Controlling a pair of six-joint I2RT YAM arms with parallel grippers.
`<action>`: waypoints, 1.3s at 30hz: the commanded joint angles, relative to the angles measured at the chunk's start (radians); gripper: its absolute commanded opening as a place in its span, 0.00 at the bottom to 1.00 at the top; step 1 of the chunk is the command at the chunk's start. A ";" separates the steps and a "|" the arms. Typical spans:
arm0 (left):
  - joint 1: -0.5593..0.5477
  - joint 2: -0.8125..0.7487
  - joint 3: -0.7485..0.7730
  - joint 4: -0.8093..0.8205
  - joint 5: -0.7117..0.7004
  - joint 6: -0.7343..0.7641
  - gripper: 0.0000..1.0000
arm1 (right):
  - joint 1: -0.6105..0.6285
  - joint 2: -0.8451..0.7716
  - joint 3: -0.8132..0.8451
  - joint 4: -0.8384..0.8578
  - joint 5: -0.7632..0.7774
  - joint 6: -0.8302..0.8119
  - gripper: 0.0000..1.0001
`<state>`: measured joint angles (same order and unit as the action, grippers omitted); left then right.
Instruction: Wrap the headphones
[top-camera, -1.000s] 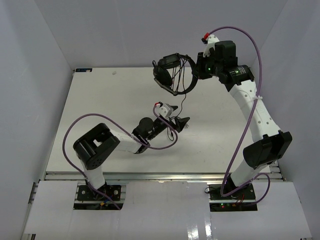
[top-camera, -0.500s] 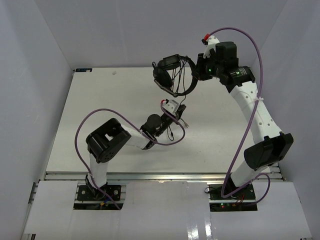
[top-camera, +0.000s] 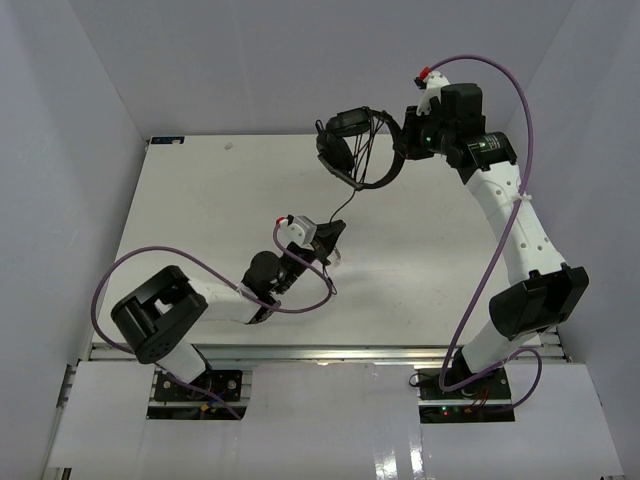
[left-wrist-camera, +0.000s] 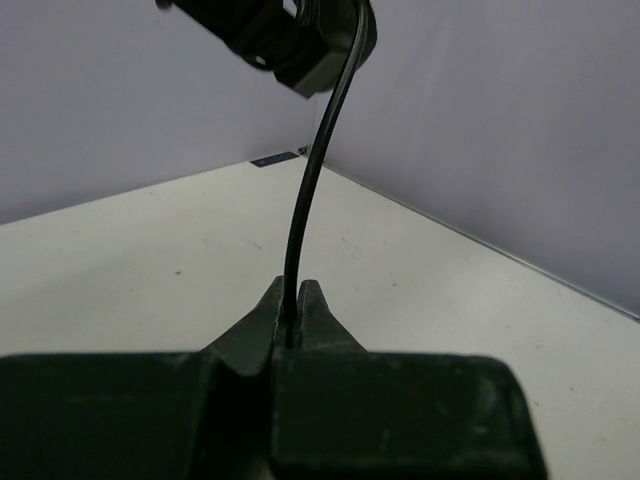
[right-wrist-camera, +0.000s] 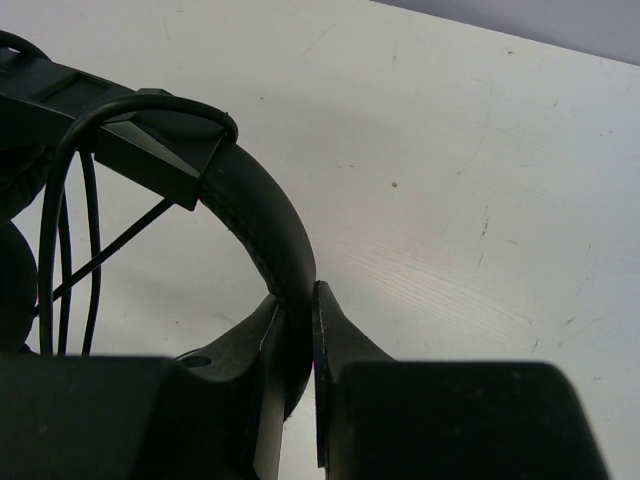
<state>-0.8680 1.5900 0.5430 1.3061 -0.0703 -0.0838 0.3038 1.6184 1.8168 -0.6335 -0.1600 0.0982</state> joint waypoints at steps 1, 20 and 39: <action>-0.003 -0.078 -0.042 -0.001 0.039 -0.026 0.00 | -0.012 -0.007 0.012 0.076 -0.023 0.027 0.08; -0.003 0.199 0.052 0.026 0.197 -0.103 0.00 | -0.014 -0.039 0.010 0.077 -0.061 0.032 0.08; 0.213 0.216 0.110 -0.018 0.280 -0.097 0.13 | -0.020 -0.247 -0.156 0.075 -0.459 -0.132 0.08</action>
<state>-0.7014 1.8168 0.6350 1.3235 0.1616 -0.1566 0.2906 1.4876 1.6762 -0.6389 -0.4193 -0.0027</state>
